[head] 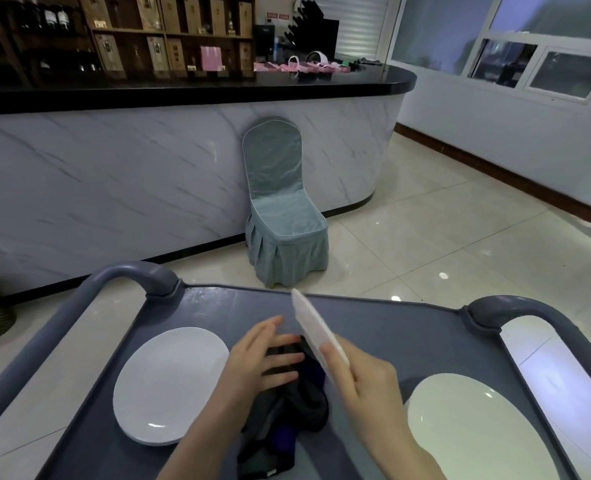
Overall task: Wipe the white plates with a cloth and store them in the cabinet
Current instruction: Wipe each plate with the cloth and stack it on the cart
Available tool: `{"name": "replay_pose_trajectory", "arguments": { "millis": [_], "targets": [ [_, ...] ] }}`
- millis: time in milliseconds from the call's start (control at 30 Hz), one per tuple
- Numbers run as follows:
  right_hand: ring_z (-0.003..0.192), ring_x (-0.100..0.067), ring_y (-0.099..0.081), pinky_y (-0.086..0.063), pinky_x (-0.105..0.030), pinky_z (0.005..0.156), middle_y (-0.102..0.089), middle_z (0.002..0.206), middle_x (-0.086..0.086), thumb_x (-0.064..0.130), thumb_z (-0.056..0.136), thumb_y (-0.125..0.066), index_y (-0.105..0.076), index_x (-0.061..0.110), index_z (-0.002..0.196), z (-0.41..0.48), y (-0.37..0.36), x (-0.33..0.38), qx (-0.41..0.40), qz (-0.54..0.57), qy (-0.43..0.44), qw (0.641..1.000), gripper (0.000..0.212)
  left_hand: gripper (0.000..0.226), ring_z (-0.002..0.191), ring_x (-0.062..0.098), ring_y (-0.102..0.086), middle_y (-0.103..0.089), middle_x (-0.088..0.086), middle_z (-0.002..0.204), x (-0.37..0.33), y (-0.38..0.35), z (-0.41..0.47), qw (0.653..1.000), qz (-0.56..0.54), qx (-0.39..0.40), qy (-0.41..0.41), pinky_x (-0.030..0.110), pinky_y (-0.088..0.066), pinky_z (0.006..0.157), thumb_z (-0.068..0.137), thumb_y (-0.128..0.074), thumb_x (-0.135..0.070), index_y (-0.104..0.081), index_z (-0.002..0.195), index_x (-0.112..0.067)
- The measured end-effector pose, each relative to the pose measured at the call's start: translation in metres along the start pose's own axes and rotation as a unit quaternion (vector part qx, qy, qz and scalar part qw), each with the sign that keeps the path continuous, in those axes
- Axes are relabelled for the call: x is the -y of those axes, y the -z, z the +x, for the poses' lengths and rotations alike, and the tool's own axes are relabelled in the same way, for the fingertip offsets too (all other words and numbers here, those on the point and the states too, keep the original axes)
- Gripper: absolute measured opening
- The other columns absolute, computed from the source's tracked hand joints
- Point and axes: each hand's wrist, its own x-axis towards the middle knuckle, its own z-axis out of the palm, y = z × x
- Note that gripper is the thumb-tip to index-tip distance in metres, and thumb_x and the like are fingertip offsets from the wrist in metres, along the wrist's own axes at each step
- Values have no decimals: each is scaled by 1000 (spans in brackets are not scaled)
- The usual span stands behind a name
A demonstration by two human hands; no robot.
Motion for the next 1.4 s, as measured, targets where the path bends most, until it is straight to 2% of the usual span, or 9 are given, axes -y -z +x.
{"name": "replay_pose_trajectory", "arguments": {
  "millis": [100, 200, 300, 367, 467, 600, 733, 1000, 1400],
  "targets": [
    [91, -8, -73, -58, -24, 66, -77, 105, 8, 40, 102, -44, -76, 17, 114, -2, -21, 3, 27, -144, 168, 975, 40, 29, 90, 32, -73, -74, 11, 103, -12, 16, -7, 998, -69, -12, 3, 36, -58, 64, 94, -59, -39, -64, 117, -22],
    [107, -7, -69, -60, -26, 73, -71, 120, 9, 44, 95, -48, -74, 20, 117, -3, -37, 9, 144, -170, 212, 952, 43, 31, 86, 32, -74, -75, 12, 100, -6, 34, -11, 994, -79, -75, 5, 34, -57, 62, 88, -69, -20, -62, 117, -19],
    [142, 3, -31, -19, -23, 121, -35, 154, 21, 72, 92, -22, -47, 38, 144, 6, -50, 5, 275, -143, 129, 942, 67, 31, 79, 28, -74, -76, 9, 98, 7, 57, -14, 988, -95, -119, 14, 33, -56, 61, 87, -64, -10, -64, 113, -26],
    [146, 5, -15, -4, -18, 119, -15, 158, 26, 71, 92, -22, -32, 43, 150, 11, -61, -8, 265, -129, 34, 955, 66, 33, 75, 25, -73, -76, 5, 97, 15, 74, -16, 983, -98, -151, 19, 32, -56, 60, 87, -62, -9, -66, 111, -31],
    [140, -10, -30, -25, -22, 110, -26, 157, 11, 43, 100, -48, -29, 30, 154, 16, -81, -27, 151, -122, -128, 973, 58, 34, 82, 28, -71, -72, 5, 105, 27, 105, -19, 970, -118, -212, 34, 31, -56, 55, 88, -59, -10, -65, 111, -33],
    [104, -21, -58, -46, -32, 93, -52, 129, -9, 23, 98, -56, -55, 21, 138, 21, -122, -36, 155, -27, -297, 942, 40, 38, 98, 32, -65, -68, 5, 113, 41, 146, -22, 965, -114, -232, 47, 31, -56, 55, 87, -59, -10, -61, 115, -36],
    [90, -19, -65, -54, -34, 83, -68, 109, -8, 5, 91, -55, -74, 23, 110, 20, -164, -26, 156, 51, -340, 926, 33, 40, 97, 31, -66, -67, 6, 111, 50, 179, -25, 965, -62, -251, 42, 34, -56, 59, 89, -58, -6, -59, 115, -37],
    [81, -19, -64, -51, -29, 81, -66, 101, -10, -2, 84, -60, -74, 30, 106, 16, -220, -19, 141, 50, -342, 928, 41, 45, 82, 9, -66, -69, -10, 91, 53, 232, -25, 935, 169, -311, -32, 13, -49, 57, 80, -62, 5, -61, 94, -37],
    [77, -23, -60, -45, -24, 75, -57, 93, -8, -1, 86, -60, -74, 24, 106, 25, -235, -33, 127, 6, -327, 937, 35, 43, 84, 10, -54, -43, -4, 98, 72, 239, -2, 906, 288, -308, 4, 7, -36, 71, 89, -60, -5, -61, 126, -26]
  ]
}}
